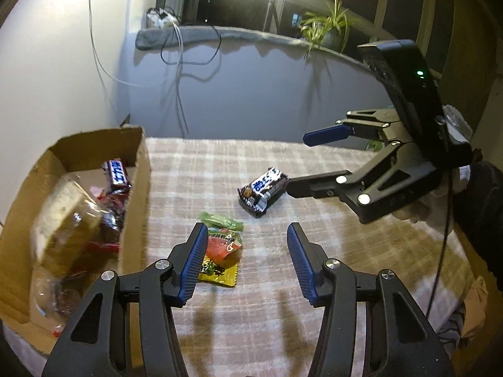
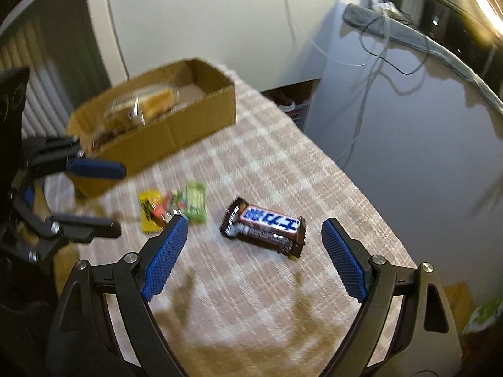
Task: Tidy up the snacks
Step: 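Move both open tools back toward the last candy packet and chocolate bar, then grasp the red-yellow candy packet with left tool while right tool grasps chocolate bar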
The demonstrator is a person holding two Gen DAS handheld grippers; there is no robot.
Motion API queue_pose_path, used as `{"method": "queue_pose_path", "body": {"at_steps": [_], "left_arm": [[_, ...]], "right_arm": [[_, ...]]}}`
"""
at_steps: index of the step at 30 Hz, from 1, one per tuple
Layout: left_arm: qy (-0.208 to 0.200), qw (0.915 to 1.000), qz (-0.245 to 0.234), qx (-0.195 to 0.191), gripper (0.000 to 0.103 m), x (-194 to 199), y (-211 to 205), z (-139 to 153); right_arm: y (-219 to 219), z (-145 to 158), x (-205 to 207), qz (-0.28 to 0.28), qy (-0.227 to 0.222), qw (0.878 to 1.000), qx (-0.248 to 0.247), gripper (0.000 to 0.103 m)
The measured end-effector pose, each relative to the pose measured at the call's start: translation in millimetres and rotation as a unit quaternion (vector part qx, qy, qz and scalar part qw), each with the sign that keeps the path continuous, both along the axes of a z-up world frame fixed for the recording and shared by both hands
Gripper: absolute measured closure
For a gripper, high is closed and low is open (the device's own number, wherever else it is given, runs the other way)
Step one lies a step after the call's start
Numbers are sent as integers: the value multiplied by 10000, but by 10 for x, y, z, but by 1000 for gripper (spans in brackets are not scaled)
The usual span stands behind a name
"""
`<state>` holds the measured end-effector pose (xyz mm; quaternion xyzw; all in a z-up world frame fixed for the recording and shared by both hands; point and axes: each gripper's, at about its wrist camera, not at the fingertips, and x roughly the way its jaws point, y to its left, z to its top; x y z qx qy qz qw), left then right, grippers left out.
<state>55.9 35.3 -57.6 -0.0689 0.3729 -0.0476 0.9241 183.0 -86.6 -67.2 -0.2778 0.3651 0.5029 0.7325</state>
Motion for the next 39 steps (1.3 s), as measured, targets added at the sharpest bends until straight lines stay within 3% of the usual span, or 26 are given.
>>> {"method": "queue_pose_path", "body": {"at_steps": [13,24,28,31,33,36,39], "left_arm": [[481,9982,170,328,53,321,-65,-313],[678,9965,239,425,53,414,-35,-459],[706,9963,259,416,66,446,-25,-482],[706,9961,290,444,72,451,-25,-503],[697,9961,309,439,73,463,-19,-509],[670,9962,287,477,74,467,-26,-516],[657,9964,282,456,74,468,-16,-520]], "right_arm": [[270,-305,111,1040,-46,9942,-277,15],[338,-486,266,1112,295,9930,-282,15],[319,-563,268,1046,351,9932,-382,36],[268,-552,261,950,358,9943,-326,44],[245,-546,268,868,375,9951,-301,58],[228,-547,267,764,381,9959,-302,70],[227,-545,232,652,340,9967,-340,73]]}}
